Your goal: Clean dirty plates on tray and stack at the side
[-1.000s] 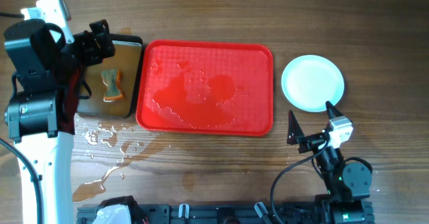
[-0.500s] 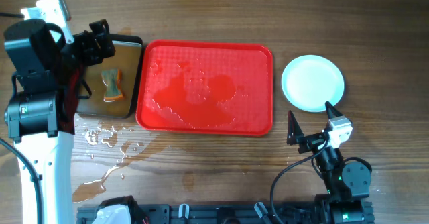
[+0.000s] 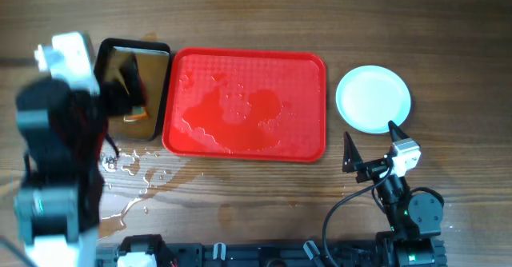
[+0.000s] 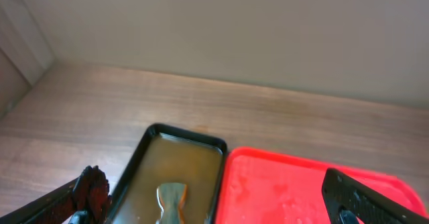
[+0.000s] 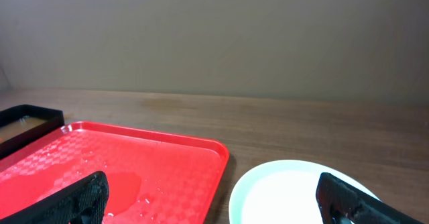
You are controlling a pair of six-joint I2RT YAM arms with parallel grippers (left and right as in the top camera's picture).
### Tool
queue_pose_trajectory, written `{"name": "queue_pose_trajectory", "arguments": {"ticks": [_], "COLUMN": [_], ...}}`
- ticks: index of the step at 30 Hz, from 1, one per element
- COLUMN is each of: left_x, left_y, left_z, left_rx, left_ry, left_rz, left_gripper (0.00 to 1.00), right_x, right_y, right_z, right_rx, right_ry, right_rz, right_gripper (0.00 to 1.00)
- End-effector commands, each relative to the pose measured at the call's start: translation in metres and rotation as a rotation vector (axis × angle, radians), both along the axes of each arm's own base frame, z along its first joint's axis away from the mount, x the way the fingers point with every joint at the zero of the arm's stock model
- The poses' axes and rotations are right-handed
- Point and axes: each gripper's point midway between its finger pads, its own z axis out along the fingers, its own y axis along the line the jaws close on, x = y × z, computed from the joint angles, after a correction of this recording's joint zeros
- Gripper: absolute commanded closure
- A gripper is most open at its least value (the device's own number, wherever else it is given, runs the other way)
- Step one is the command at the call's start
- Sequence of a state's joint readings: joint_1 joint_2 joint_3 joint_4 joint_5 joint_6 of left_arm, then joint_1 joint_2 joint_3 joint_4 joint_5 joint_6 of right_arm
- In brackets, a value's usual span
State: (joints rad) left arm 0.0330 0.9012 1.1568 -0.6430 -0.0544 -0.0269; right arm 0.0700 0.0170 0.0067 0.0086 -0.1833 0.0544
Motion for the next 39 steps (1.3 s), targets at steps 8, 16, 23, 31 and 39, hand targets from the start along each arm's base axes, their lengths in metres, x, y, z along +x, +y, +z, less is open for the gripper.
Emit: {"name": "queue_pose_trajectory", "arguments": {"ticks": [8,16,23,31,39], "left_x": [-0.037,-0.058,-0.059,-0.060,-0.060], "left_y": [-0.034,-0.037,-0.037,-0.037,-0.037], "left_z": [-0.092,-0.139,-0.176,-0.189,-0.190], "left_rx": [-0.014,0.004,-0.002,-0.018,-0.018], "left_ry": [-0.272,-0.429,-0.373,-0.320,-0.318], "left_rz": [-0.176,-0.188,-0.189,-0.187,-0.187], "left_gripper": [0.00,0.00,0.00,0.00,0.00], "right_x": [-0.001,-0.001,-0.001,-0.001,-0.001], "right_y": [0.001,0.001,0.001,0.001,0.001], "right_z": [0.004,0.004,0.004,0.004,0.004], "right_rx": [-0.001,0.000,0.000,0.000,0.000], "right_ry": [-0.018,-0.017,-0.018,-0.018,-0.018], "right_rz": [0.006,0.006,0.006,0.006,0.006], "right_gripper": [0.00,0.00,0.00,0.00,0.00]}}
